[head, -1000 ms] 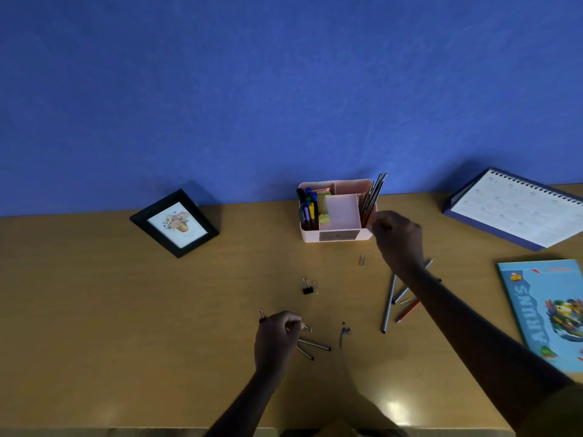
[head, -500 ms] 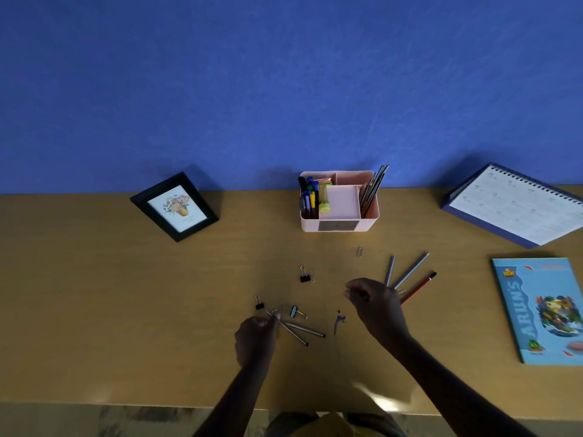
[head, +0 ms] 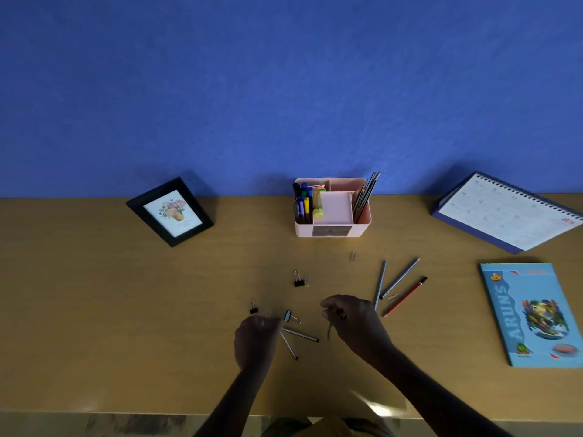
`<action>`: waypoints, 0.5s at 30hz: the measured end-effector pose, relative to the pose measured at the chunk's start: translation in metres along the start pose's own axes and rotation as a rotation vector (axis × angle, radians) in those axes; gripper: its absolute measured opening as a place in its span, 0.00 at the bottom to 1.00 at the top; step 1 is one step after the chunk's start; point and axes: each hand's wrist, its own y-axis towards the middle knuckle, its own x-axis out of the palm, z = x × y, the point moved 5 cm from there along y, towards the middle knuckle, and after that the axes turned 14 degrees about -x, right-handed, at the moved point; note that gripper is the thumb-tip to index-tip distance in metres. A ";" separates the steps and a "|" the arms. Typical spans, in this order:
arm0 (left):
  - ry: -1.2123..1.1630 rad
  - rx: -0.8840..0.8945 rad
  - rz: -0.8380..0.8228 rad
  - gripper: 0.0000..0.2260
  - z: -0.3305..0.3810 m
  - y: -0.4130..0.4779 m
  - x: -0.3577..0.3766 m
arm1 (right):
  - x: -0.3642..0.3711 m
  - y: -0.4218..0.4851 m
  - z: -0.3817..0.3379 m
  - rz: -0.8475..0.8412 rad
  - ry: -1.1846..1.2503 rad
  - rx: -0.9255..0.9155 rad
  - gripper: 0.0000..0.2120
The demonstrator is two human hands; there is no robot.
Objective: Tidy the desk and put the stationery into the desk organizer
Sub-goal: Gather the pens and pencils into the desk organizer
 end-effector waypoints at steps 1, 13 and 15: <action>0.016 0.084 0.013 0.13 0.011 -0.009 -0.002 | 0.001 0.002 -0.004 -0.015 0.025 0.003 0.10; 0.010 0.723 -0.031 0.11 0.113 -0.072 0.002 | -0.062 0.035 -0.022 0.178 0.176 0.001 0.07; 0.003 0.763 -0.027 0.12 0.115 -0.068 0.005 | -0.084 0.041 -0.015 0.238 0.179 0.010 0.08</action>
